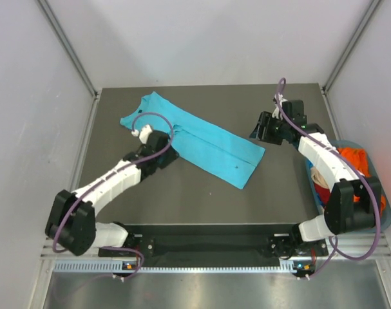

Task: Fold and stack the t-shirts
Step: Fold the tshirt

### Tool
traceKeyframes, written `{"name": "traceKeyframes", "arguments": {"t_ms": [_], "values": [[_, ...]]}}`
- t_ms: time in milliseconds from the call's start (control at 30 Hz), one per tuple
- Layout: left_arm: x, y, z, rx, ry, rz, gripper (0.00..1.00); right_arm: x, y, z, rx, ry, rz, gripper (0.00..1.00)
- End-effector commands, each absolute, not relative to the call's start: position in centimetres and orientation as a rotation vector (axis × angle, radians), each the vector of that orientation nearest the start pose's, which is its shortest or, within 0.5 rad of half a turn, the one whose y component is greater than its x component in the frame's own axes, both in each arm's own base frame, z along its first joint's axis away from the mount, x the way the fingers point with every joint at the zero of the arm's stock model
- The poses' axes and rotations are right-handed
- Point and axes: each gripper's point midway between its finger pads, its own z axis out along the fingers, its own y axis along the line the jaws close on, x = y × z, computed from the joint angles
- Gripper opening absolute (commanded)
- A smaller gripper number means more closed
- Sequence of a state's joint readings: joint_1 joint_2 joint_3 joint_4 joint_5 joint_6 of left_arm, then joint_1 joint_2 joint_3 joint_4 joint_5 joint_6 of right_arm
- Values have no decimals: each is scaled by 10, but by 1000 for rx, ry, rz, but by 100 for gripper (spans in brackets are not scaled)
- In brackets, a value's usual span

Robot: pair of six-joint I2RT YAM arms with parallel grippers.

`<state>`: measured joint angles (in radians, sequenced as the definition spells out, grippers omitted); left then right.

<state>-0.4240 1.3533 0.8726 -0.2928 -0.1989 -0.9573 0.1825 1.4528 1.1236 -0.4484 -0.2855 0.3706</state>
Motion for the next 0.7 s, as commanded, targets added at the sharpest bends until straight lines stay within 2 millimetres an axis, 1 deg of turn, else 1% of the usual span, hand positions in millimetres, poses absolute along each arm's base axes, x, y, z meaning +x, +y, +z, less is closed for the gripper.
{"name": "traceKeyframes", "arguments": {"t_ms": [0, 33, 67, 133, 167, 200, 233, 267, 300, 333, 367, 400, 433, 467, 500, 533, 567, 600, 633, 667], "values": [[313, -184, 129, -877, 2118, -539, 46, 358, 133, 176, 96, 2348, 599, 59], [306, -194, 130, -886, 2105, -566, 46, 358, 131, 176, 110, 2352, 585, 59], [291, -220, 132, -889, 2109, -635, 46, 356, 128, 176, 130, 2359, 568, 59], [284, -239, 135, -892, 2087, -656, 46, 357, 118, 179, 188, 2353, 511, 59], [276, -261, 134, -886, 2109, -685, 45, 355, 112, 180, 223, 2357, 482, 59], [271, -267, 124, -883, 2134, -676, 44, 354, 109, 182, 233, 2358, 465, 58], [272, -279, 131, -883, 2138, -696, 42, 356, 105, 187, 259, 2348, 456, 59], [271, -288, 118, -875, 2166, -660, 41, 355, 102, 188, 272, 2348, 443, 59], [268, -307, 127, -860, 2165, -695, 40, 353, 97, 190, 298, 2346, 421, 59], [266, -312, 122, -854, 2175, -664, 40, 353, 92, 194, 318, 2337, 409, 59], [262, -323, 110, -844, 2190, -633, 40, 351, 90, 194, 326, 2342, 400, 59], [265, -335, 114, -844, 2186, -655, 40, 350, 88, 198, 342, 2331, 394, 59], [265, -344, 112, -836, 2193, -664, 39, 350, 86, 200, 350, 2327, 386, 59], [262, -354, 98, -823, 2226, -646, 39, 348, 84, 199, 358, 2335, 381, 59], [265, -365, 103, -827, 2223, -676, 39, 347, 82, 202, 367, 2327, 368, 59], [266, -370, 99, -830, 2231, -678, 38, 347, 79, 203, 373, 2326, 357, 58], [264, -379, 91, -836, 2249, -686, 38, 344, 77, 202, 384, 2336, 345, 58], [265, -384, 92, -845, 2245, -704, 38, 343, 75, 204, 389, 2332, 336, 59], [266, -387, 86, -857, 2246, -705, 37, 343, 73, 206, 391, 2329, 333, 58], [265, -390, 85, -874, 2243, -723, 36, 341, 71, 207, 398, 2329, 328, 59]]}}
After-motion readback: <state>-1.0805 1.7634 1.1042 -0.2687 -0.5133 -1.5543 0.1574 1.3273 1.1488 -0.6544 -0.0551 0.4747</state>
